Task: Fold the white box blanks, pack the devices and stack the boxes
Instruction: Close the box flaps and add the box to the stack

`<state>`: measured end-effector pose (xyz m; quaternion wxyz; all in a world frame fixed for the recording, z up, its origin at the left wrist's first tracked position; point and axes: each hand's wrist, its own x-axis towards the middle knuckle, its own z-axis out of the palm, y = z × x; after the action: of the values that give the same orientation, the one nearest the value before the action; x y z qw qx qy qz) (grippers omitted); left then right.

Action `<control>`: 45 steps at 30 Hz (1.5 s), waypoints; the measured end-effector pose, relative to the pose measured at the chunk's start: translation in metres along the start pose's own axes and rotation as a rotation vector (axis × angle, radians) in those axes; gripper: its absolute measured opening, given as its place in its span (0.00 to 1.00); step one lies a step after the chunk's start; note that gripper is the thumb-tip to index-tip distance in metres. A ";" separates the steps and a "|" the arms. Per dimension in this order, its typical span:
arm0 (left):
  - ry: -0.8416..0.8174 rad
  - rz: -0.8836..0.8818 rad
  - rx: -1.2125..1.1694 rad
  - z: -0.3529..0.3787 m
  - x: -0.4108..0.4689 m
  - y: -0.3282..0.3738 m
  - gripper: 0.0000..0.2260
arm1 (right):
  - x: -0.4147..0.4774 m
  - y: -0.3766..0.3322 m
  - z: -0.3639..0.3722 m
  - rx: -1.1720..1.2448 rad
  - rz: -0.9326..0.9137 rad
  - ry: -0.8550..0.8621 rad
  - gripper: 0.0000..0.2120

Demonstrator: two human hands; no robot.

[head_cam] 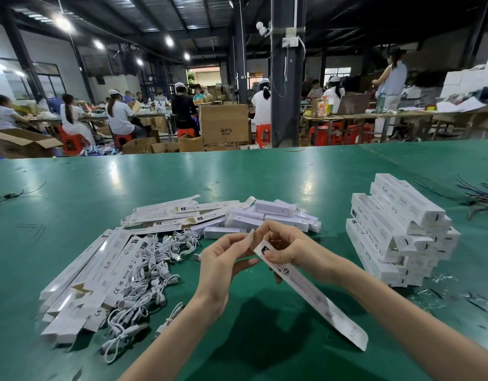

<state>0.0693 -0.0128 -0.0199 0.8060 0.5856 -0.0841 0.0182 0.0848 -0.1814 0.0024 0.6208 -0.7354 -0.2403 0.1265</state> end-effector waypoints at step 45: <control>-0.034 -0.068 0.033 -0.005 0.003 0.013 0.11 | 0.003 0.009 -0.005 0.089 -0.058 -0.052 0.12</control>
<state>0.0716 -0.0037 -0.0084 0.7949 0.6015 -0.0773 -0.0178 0.0919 -0.1852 -0.0048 0.6497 -0.6965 -0.2716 0.1379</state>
